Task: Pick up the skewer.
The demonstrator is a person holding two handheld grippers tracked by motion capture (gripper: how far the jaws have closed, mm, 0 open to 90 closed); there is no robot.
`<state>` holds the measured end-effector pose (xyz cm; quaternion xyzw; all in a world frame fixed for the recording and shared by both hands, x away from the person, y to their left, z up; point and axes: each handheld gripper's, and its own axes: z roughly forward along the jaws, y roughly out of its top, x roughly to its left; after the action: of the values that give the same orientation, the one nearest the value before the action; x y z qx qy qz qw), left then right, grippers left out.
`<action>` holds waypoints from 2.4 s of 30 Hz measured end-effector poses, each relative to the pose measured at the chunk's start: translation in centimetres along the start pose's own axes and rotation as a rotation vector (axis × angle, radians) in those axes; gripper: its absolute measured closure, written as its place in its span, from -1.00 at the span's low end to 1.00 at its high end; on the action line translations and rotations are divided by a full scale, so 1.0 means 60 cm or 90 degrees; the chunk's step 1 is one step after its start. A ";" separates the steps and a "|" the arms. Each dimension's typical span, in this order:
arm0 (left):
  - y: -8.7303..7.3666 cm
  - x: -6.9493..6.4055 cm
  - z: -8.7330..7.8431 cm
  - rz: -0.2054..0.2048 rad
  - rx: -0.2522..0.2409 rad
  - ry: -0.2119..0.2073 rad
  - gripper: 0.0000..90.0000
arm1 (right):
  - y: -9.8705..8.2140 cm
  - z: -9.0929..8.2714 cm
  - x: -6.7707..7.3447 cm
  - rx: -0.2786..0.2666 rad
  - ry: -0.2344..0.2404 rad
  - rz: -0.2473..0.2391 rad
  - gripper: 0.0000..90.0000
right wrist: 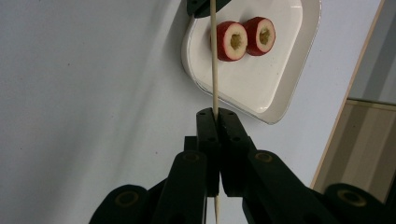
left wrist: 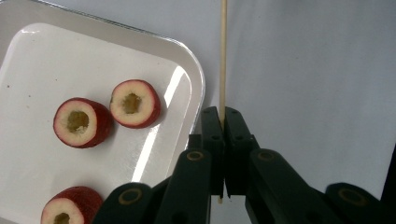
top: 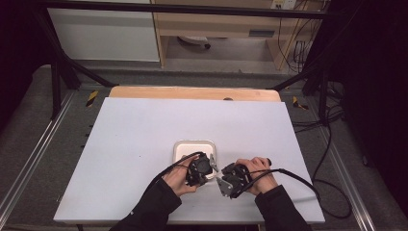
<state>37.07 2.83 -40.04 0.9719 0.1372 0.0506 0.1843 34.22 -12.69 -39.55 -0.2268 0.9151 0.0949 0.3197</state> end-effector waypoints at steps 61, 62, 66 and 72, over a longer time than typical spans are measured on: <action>-0.223 -0.030 -0.040 -0.333 -0.372 0.170 0.97 | -0.071 0.005 -0.034 -0.124 0.063 0.853 -0.95; -0.227 -0.030 -0.040 -0.333 -0.376 0.168 0.97 | -0.071 0.005 -0.034 -0.124 0.063 0.853 -0.95; -0.236 -0.031 -0.038 -0.346 -0.391 0.163 0.97 | -0.058 0.008 -0.047 -0.138 0.068 0.841 -0.92; -0.238 -0.038 -0.034 -0.327 -0.406 0.163 0.97 | -0.035 0.026 -0.066 -0.139 0.100 0.789 -0.85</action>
<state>31.02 15.68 -43.57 0.7865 0.3737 0.1630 0.4639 38.82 -12.64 -38.34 0.3076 0.8822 0.3383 0.1124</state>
